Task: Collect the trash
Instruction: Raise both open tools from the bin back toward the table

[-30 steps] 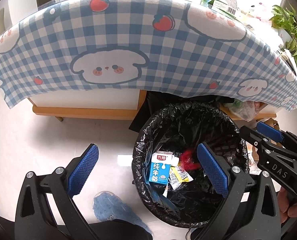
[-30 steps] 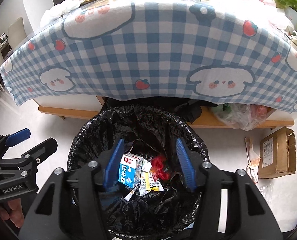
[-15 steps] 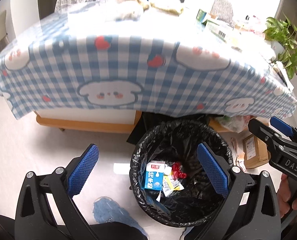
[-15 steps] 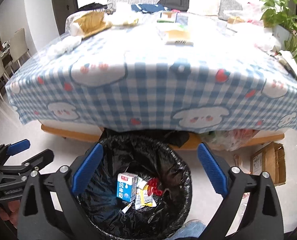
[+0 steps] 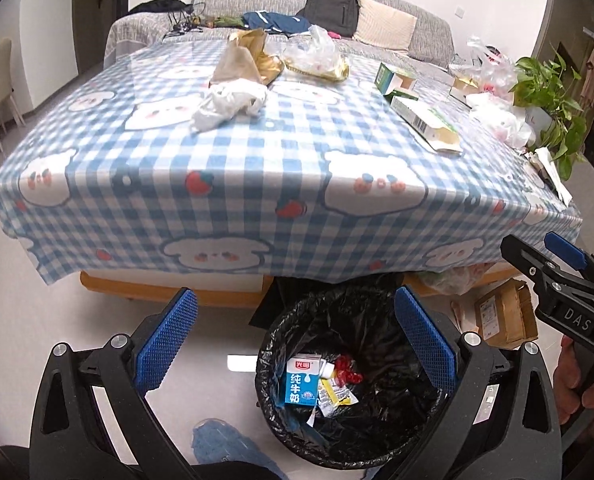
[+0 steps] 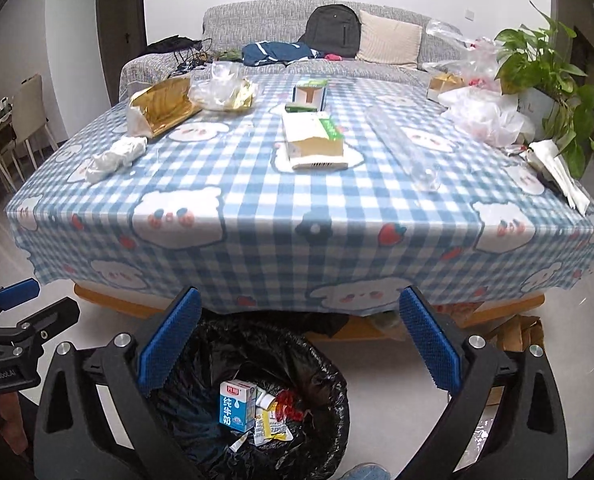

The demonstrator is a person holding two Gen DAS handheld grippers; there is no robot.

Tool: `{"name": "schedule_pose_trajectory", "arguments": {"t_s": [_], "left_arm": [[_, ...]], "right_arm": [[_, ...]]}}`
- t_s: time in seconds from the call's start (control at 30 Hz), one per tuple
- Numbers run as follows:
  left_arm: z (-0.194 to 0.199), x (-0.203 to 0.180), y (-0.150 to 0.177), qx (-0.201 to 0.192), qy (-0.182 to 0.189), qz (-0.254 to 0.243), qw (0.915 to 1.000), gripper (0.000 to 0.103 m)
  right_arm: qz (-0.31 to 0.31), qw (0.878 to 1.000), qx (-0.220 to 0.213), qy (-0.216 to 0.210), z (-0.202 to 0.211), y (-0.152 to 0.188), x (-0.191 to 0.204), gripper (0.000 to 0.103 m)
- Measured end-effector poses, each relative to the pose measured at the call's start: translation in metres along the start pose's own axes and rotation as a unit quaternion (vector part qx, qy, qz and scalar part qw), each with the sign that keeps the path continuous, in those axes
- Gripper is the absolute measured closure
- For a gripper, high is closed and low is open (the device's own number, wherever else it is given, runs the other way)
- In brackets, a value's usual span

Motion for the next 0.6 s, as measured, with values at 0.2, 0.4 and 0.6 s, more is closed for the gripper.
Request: {"name": "schedule_pose_trajectory", "arguments": {"t_s": [0.2, 0.4, 0.6], "left_arm": [[0.001, 0.0, -0.019, -0.004, -0.001, 0.001, 1.0, 0.006], [0.0, 0.005, -0.044, -0.01, -0.01, -0.003, 0.9999, 0.006], [-0.007, 0.015, -0.072, -0.015, -0.016, -0.003, 0.9998, 0.006]], "right_arm": [[0.006, 1.0, -0.012, 0.0, 0.003, -0.021, 0.004, 0.008], [0.01, 1.0, -0.011, -0.001, -0.005, -0.036, 0.005, 0.008], [0.01, 1.0, -0.01, 0.0, -0.018, -0.055, 0.002, 0.008]]}}
Point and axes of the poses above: each gripper's, at about its wrist camera, not at the fingertips, and z roughly against the way its jaws point, x to its left, y to its underside, the point moved 10 cm from there along -z, roughly the way its jaws point, and after that the axes turned 5 degrees about y, right-handed, at the moved point
